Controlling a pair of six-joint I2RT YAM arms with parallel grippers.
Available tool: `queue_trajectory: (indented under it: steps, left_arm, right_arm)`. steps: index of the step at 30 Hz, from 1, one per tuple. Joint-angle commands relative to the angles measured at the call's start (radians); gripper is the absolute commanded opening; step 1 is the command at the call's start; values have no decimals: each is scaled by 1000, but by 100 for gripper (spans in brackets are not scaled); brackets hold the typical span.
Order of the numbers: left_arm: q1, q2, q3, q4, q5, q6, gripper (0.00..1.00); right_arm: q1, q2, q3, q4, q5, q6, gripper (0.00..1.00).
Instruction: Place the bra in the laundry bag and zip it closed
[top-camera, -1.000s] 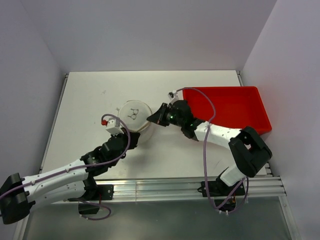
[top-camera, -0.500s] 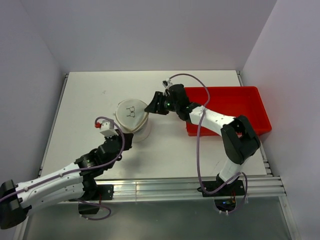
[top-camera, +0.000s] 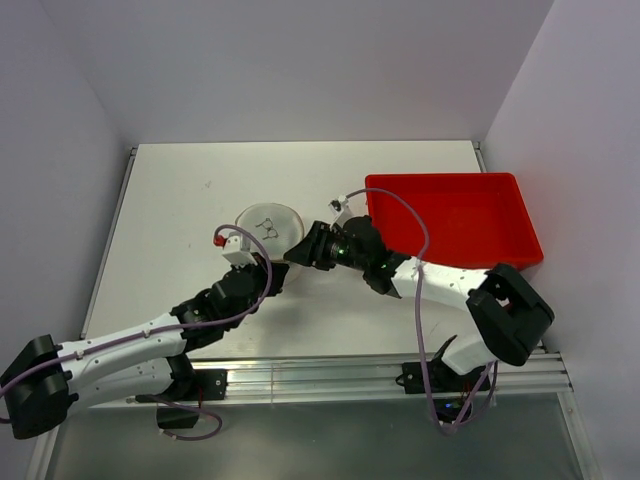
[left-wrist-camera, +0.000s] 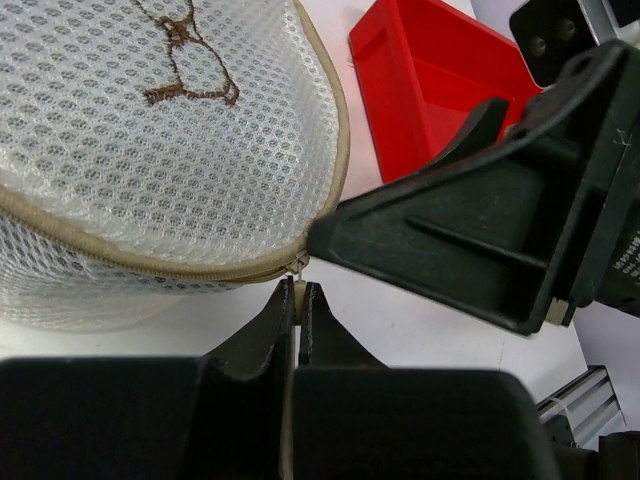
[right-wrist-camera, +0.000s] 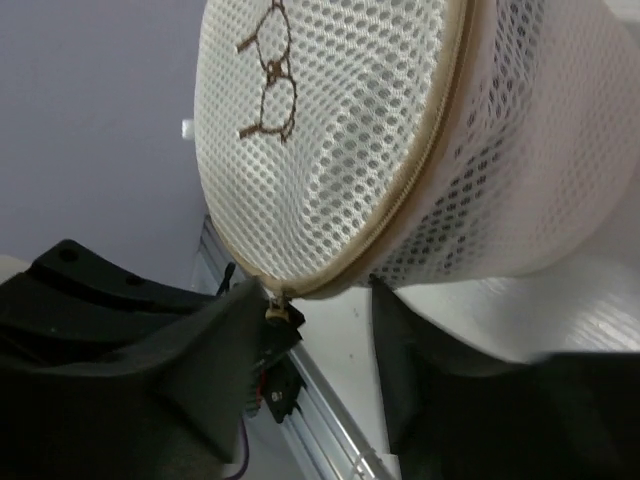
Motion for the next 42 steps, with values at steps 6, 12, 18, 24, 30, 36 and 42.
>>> queue_trajectory:
  steps: [6, 12, 18, 24, 30, 36, 42]
  left_arm:
    - [-8, 9, 3, 74, 35, -23, 0]
    - [-7, -27, 0, -12, -19, 8, 0]
    - [-5, -194, -55, -249, -142, -12, 0]
    - [0, -304, -69, -334, -183, -26, 0]
    - [0, -141, -31, -118, -77, -12, 0]
    - [0, -24, 31, 6, -27, 20, 0]
    - [-2, 13, 37, 41, 18, 12, 0]
  right_arm:
    - [4, 58, 39, 135, 75, 77, 23]
    - [-37, 39, 62, 83, 109, 22, 0]
    - [-214, 110, 207, -11, -38, -92, 0]
    - [-291, 285, 513, -279, -157, -293, 0]
    - [-246, 252, 462, -289, -100, -272, 47]
    - [-160, 62, 202, -135, -23, -154, 77]
    - [-49, 55, 103, 43, -94, -29, 70]
